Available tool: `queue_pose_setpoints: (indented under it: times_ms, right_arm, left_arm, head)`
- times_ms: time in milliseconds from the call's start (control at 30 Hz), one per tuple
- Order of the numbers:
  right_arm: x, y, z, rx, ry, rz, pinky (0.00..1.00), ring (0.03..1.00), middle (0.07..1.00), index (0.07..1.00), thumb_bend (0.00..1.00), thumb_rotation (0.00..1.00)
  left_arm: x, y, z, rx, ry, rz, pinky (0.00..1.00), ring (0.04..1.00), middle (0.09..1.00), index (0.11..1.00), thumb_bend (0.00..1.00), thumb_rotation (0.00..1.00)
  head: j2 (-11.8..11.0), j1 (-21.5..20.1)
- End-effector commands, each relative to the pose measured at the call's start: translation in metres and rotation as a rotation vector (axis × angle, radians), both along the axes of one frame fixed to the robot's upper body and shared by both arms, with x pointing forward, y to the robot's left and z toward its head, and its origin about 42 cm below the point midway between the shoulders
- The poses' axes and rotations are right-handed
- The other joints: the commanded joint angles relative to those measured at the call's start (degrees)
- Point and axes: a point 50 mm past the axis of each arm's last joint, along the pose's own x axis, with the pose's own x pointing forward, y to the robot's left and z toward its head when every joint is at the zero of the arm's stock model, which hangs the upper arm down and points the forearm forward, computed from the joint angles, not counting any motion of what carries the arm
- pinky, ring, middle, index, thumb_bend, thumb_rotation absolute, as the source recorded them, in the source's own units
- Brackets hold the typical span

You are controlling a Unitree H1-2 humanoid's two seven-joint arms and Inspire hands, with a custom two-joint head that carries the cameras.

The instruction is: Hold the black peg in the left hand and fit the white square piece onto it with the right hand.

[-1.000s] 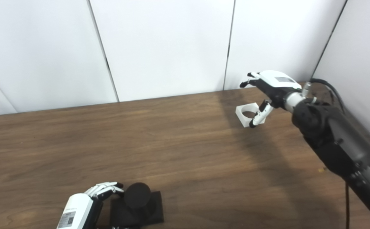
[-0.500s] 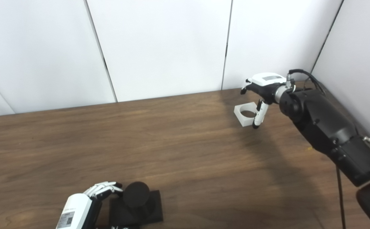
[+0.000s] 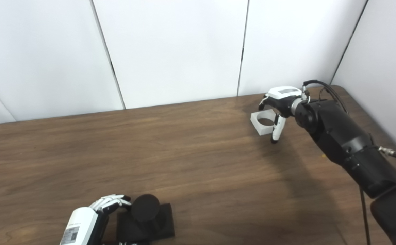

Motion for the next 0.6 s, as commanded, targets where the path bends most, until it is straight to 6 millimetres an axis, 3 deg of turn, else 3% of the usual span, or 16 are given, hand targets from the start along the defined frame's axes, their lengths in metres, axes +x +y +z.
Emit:
queue_pose_setpoints:
  times_ms: [0,300,567]
  right_arm:
    - [0.0130,-0.0028,0.0359,-0.029,-0.104,0.023,1.00,1.000,0.979,0.823,0.95,0.16]
    - [0.0151,-0.0107,0.0302,-0.043,-0.088,0.019,1.00,1.000,0.963,0.802,0.91,0.17]
    - [0.0155,-0.0117,0.0280,-0.040,-0.086,0.034,1.00,1.000,0.940,0.724,0.84,0.17]
  left_arm:
    - [-0.0074,-0.0037,-0.0044,0.002,0.062,-0.028,0.70,0.779,0.740,0.487,0.51,0.04]
    - [-0.0082,-0.0052,-0.0036,0.003,0.066,-0.024,0.71,0.782,0.742,0.487,0.51,0.04]
    - [-0.0077,-0.0068,-0.0027,0.001,0.068,-0.018,0.70,0.783,0.743,0.487,0.51,0.04]
  head:
    - [0.04,0.12]
    - [0.32,0.44]
    - [0.45,0.67]
